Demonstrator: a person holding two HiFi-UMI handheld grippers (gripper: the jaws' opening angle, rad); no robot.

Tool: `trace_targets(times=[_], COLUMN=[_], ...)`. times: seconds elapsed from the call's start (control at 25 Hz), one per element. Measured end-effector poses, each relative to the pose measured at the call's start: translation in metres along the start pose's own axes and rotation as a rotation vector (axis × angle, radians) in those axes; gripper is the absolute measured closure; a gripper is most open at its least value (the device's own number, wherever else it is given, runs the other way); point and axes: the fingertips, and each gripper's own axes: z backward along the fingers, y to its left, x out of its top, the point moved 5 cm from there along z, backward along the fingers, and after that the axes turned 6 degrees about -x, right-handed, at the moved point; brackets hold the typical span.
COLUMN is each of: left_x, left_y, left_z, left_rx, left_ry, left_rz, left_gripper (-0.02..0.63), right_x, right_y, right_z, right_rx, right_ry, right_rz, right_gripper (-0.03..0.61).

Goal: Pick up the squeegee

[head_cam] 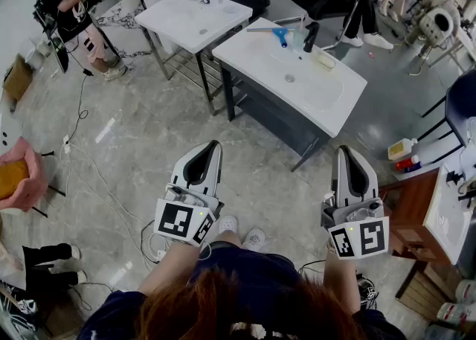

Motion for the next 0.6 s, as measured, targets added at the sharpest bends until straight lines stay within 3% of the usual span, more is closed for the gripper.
trace_targets(times=[0.52, 0.6], left_x=[0.004, 0.002], left_y=[0.001, 0.007], left_z=[-0.016, -0.022], left_rx=[0.007, 0.017], left_ry=[-0.008, 0.011], left_rz=[-0.016, -0.011], left_gripper=[0.585, 0.464], right_x=[-0.005, -0.01], right_y=[-0.01, -0.01], right_z=[-0.014, -0.022], right_rx=[0.008, 0.023], right_ry=[0.003, 0.024], right_rz=[-0.039, -0.058], right_gripper=[0.546, 0.481])
